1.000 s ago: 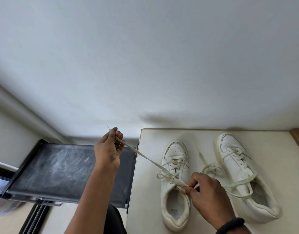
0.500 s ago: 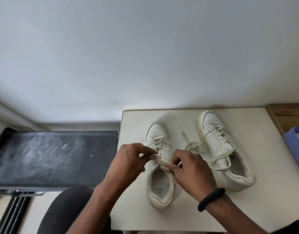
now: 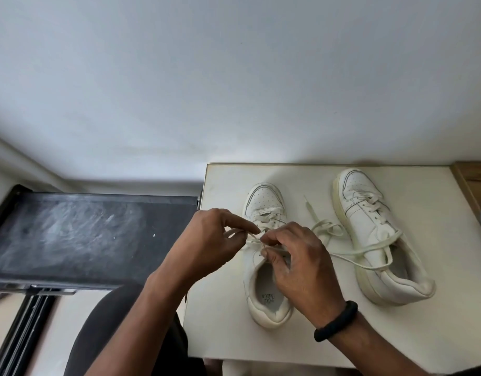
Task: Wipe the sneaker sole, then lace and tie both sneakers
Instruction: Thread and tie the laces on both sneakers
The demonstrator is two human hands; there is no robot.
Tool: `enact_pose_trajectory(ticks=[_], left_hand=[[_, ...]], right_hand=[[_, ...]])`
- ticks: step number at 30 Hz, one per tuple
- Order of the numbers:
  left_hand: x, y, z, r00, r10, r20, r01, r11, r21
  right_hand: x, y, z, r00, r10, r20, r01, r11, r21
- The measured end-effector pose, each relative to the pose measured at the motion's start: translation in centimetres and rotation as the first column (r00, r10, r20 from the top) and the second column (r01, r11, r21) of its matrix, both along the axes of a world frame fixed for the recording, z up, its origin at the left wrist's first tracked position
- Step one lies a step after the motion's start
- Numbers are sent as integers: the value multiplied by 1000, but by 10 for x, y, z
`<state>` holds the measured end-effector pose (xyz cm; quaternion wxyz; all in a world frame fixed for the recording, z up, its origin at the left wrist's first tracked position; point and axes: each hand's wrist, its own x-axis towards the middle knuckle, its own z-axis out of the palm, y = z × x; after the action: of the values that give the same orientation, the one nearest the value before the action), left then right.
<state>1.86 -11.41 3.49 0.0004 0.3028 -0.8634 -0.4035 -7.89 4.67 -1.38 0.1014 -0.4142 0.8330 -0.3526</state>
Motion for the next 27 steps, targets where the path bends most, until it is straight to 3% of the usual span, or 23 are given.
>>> enact_pose_trajectory(ticks=[5, 9, 18, 27], left_hand=[[2, -1, -1, 999, -15, 31, 10, 988, 154], [1, -2, -1, 1000, -25, 4, 23, 982, 189], [1, 0, -7, 997, -46, 62, 40, 995, 91], [-4, 9, -8, 998, -29, 53, 26, 999, 43]], right_hand=[[1, -1, 0, 1000, -24, -9, 24, 1000, 7], [1, -1, 0, 1000, -16, -22, 17, 999, 28], [-10, 2, 0, 981, -41, 189, 52, 997, -51], [-12, 2, -3, 955, -68, 288, 82, 996, -36]])
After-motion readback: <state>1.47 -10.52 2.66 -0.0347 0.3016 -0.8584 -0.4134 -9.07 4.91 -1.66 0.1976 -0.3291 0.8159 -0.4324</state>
